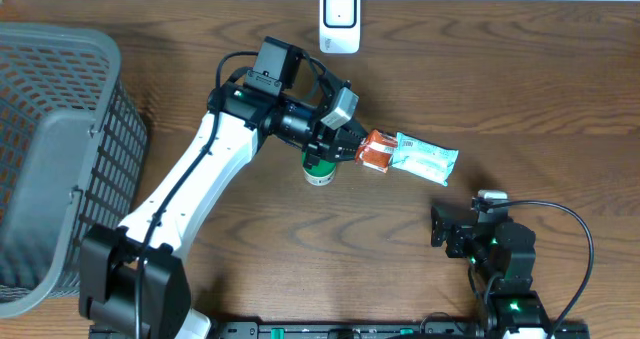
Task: Scan the item barcode
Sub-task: 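Raise the bar with the left gripper toward the white scanner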
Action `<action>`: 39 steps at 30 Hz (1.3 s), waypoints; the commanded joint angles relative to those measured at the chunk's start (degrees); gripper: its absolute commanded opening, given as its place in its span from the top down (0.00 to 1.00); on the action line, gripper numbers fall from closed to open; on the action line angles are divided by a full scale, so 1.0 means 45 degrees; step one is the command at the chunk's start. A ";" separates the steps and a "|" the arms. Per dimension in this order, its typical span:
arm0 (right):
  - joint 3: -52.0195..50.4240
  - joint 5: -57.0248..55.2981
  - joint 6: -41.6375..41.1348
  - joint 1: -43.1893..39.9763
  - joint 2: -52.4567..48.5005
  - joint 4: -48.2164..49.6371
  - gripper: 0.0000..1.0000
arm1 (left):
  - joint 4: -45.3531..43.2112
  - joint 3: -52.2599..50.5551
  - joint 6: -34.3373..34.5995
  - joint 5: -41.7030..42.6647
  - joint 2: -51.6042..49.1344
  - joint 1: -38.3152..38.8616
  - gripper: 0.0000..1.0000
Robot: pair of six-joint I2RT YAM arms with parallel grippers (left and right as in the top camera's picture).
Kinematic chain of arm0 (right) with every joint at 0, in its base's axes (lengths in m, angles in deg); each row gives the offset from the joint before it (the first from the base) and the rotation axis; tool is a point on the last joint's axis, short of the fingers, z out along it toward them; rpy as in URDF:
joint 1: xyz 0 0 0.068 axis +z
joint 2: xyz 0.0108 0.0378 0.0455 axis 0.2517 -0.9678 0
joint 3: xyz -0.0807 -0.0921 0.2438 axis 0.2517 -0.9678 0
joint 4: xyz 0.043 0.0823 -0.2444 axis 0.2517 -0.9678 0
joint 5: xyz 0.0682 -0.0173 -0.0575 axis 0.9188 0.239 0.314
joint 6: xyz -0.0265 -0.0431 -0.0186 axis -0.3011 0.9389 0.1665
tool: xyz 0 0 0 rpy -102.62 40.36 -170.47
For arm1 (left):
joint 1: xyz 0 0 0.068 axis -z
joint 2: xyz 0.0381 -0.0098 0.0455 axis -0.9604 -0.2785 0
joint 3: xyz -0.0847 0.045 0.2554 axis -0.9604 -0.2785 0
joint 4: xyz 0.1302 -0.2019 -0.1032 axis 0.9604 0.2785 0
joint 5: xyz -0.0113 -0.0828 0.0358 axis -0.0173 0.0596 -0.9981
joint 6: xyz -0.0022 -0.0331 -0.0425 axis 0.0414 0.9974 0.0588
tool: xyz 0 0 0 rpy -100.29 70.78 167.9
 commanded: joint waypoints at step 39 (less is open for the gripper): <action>-0.0015 -0.0024 -0.0141 0.0053 -0.0107 -0.0539 0.01 | 0.0170 0.0092 0.1311 0.0423 0.0481 -0.3016 0.93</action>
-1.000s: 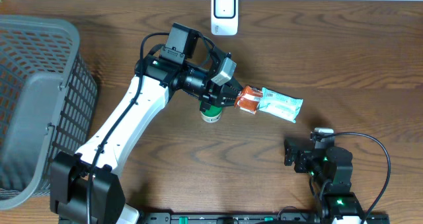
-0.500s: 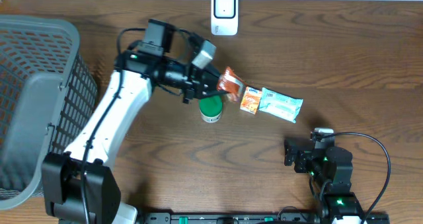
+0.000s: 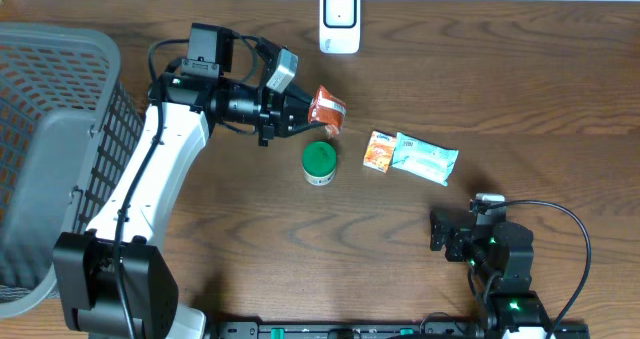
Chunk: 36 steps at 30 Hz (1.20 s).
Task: Scan the item barcode
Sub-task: 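Raise the bar with the left gripper toward the white scanner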
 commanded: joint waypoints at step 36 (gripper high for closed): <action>-0.0015 -0.0024 -0.0136 0.0053 -0.0005 -0.0019 0.01 | -0.7155 0.0194 0.9423 -1.5946 0.0384 -0.0568 0.93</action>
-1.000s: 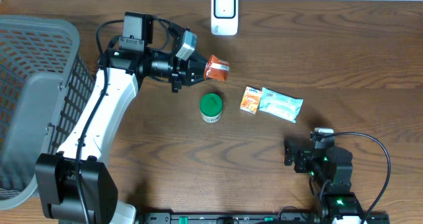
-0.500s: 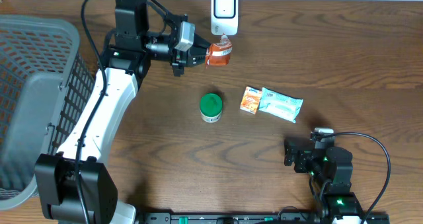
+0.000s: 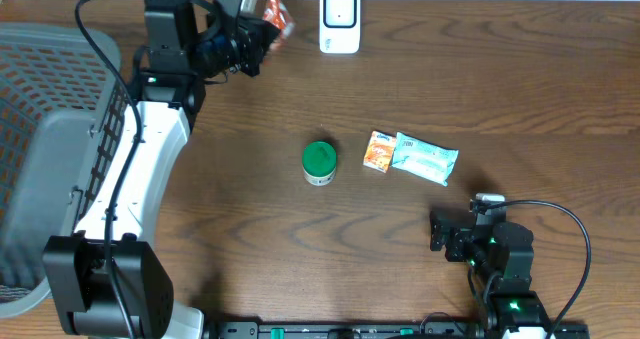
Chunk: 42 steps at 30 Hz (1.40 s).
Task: Scan the item barcode
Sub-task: 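Raise the bar with the left gripper toward the white scanner, then hold the bar's wrapper in front of the white scanner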
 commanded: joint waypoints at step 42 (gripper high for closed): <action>-0.0015 -0.0024 -0.0136 0.0053 -0.0005 -0.0024 0.01 | 0.6251 0.4673 -0.7427 -1.0749 -0.0423 0.3599 0.93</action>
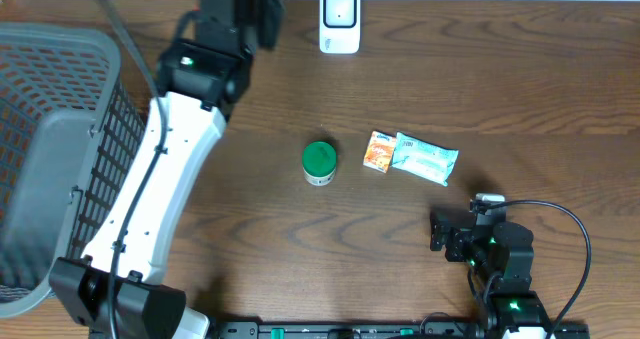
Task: Scan the item barcode
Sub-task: 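Hold the bar's wrapper in front of the white scanner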
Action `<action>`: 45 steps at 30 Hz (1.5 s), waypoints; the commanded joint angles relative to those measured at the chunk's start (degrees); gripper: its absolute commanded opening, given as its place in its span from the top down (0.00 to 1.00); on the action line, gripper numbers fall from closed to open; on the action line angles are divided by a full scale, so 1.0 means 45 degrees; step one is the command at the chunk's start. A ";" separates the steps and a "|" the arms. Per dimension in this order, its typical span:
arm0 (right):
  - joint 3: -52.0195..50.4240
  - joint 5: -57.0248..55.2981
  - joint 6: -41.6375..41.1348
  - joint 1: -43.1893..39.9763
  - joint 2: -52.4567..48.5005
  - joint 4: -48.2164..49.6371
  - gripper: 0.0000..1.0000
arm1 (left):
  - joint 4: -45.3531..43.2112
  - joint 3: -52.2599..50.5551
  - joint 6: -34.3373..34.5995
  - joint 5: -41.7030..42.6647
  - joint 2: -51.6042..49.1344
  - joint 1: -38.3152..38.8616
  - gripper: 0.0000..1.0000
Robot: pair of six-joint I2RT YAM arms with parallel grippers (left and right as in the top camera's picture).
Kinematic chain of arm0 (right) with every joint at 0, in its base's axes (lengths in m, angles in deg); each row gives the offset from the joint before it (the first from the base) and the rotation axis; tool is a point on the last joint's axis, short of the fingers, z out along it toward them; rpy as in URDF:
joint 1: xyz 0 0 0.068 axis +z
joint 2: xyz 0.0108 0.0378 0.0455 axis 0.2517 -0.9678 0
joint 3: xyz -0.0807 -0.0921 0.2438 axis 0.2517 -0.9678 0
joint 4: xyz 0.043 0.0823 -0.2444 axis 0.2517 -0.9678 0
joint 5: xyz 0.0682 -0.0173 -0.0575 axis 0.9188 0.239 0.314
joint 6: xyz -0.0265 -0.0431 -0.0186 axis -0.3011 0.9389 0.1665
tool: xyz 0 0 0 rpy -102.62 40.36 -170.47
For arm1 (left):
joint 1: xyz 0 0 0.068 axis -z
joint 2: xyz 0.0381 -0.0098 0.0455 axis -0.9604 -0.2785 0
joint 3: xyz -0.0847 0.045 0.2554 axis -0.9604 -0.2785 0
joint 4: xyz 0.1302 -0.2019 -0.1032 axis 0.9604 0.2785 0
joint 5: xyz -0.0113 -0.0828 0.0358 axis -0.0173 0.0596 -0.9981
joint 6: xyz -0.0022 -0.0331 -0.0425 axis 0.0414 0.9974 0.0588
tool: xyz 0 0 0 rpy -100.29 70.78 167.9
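The white scanner (340, 20) stands at the table's far edge. My left arm reaches up beside it on its left. Its wrist and left gripper sit at the top border of the overhead view, mostly cut off, so its jaws and anything in them are hidden. A green-lidded jar (319, 162), a small orange packet (378, 151) and a mint-green packet (426, 159) lie mid-table. My right gripper (437, 230) rests at the near right, away from all items; its jaws cannot be made out.
A grey mesh basket (60, 159) fills the left side of the table. A black cable loops around the right arm's base (510, 279) at the near edge.
The left arm has swung right, with its wrist now closer to the scanner at the top border. The orange-red packet seen in its fingers no longer shows. The right arm is unchanged.
My left gripper was down at the cluster beside the green jar, on an orange-red packet. Then it held that packet clear of the table, farther back. Then it was near the far edge, left of the scanner. Now the wrist is beside the scanner, packet hidden.
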 commanded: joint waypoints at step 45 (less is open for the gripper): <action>-0.0015 -0.0019 -0.0146 0.0053 0.0000 -0.0019 0.01 | -0.6829 0.4231 -0.8947 -0.2409 -1.0676 0.1588 0.93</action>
